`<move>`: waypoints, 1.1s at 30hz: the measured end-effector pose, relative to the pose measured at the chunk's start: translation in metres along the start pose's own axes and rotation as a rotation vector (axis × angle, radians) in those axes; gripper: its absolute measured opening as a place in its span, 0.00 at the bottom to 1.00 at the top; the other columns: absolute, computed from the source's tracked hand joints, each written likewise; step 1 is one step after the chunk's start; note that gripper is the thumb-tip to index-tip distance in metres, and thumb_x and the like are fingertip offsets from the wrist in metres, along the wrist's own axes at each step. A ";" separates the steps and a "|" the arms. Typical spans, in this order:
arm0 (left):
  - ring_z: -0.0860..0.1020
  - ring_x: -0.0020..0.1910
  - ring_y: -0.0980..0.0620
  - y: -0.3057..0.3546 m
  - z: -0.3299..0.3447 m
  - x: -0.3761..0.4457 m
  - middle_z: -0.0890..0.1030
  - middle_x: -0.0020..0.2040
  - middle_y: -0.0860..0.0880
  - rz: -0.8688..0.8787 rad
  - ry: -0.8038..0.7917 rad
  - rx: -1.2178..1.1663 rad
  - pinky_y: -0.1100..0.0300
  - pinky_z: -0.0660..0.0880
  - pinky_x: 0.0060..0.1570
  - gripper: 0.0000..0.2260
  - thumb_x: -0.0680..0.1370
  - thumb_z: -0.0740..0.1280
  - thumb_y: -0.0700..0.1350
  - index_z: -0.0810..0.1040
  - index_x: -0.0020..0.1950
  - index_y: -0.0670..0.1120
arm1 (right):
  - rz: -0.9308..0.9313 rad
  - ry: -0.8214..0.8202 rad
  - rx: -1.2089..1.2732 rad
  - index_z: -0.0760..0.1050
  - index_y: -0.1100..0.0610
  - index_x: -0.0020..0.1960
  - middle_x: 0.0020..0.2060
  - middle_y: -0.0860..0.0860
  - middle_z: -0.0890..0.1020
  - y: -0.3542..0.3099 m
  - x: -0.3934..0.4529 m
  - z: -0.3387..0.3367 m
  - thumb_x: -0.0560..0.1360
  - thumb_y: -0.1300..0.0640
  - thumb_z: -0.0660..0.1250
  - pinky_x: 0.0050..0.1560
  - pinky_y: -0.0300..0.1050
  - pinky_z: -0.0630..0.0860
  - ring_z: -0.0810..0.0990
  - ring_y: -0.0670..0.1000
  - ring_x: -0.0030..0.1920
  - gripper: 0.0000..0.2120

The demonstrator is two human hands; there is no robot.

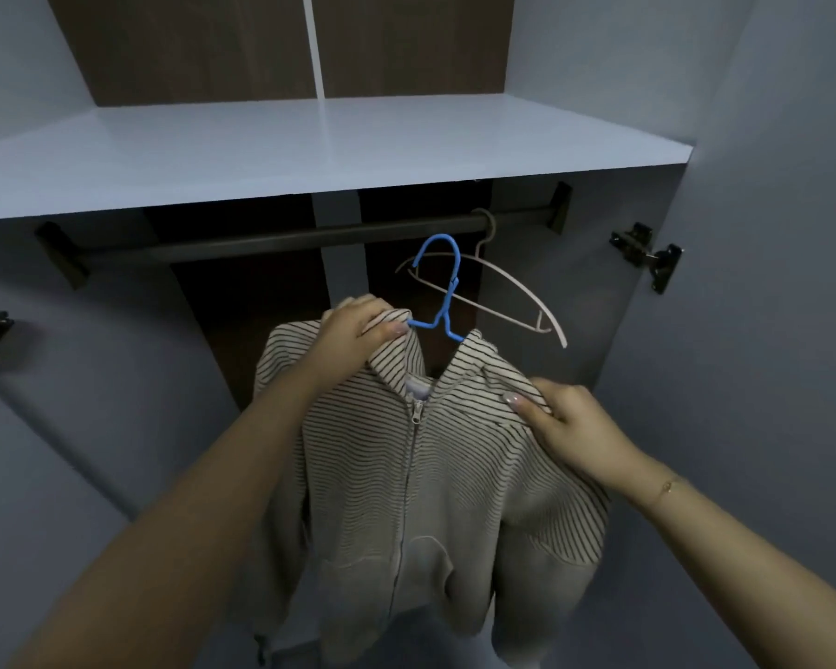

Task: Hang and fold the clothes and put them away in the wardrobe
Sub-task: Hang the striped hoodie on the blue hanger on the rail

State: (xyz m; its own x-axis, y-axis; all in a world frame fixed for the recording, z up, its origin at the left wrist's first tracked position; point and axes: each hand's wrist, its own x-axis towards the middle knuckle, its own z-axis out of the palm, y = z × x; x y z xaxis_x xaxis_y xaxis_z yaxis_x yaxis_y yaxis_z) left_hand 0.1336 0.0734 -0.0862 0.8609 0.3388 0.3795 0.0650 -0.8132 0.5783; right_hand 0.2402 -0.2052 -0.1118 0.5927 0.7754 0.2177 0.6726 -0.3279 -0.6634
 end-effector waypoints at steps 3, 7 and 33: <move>0.71 0.59 0.52 -0.010 0.019 0.009 0.75 0.55 0.54 -0.115 0.019 0.016 0.43 0.65 0.66 0.10 0.80 0.64 0.52 0.79 0.58 0.51 | 0.069 0.113 -0.002 0.78 0.56 0.42 0.34 0.50 0.82 0.010 0.015 0.012 0.79 0.45 0.63 0.43 0.50 0.77 0.81 0.48 0.38 0.16; 0.69 0.66 0.51 -0.015 0.035 0.013 0.71 0.66 0.47 -0.180 0.064 -0.091 0.54 0.65 0.68 0.16 0.80 0.65 0.46 0.74 0.68 0.46 | 0.126 0.202 0.068 0.74 0.52 0.35 0.30 0.47 0.80 0.008 0.060 0.020 0.79 0.47 0.63 0.36 0.44 0.69 0.79 0.47 0.35 0.16; 0.73 0.55 0.66 -0.014 0.053 -0.094 0.74 0.60 0.58 -0.442 0.128 -0.100 0.77 0.67 0.55 0.15 0.81 0.63 0.42 0.73 0.67 0.53 | 0.299 -0.155 -0.098 0.46 0.50 0.80 0.75 0.55 0.63 0.054 0.089 0.091 0.79 0.66 0.58 0.61 0.46 0.72 0.73 0.56 0.66 0.35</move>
State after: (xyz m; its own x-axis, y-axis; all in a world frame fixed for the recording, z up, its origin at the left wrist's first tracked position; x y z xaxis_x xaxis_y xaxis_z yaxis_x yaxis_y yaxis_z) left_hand 0.0786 0.0281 -0.1676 0.6923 0.7029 0.1632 0.3570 -0.5302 0.7691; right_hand 0.2890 -0.1046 -0.1934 0.7007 0.7075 -0.0919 0.5235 -0.5973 -0.6076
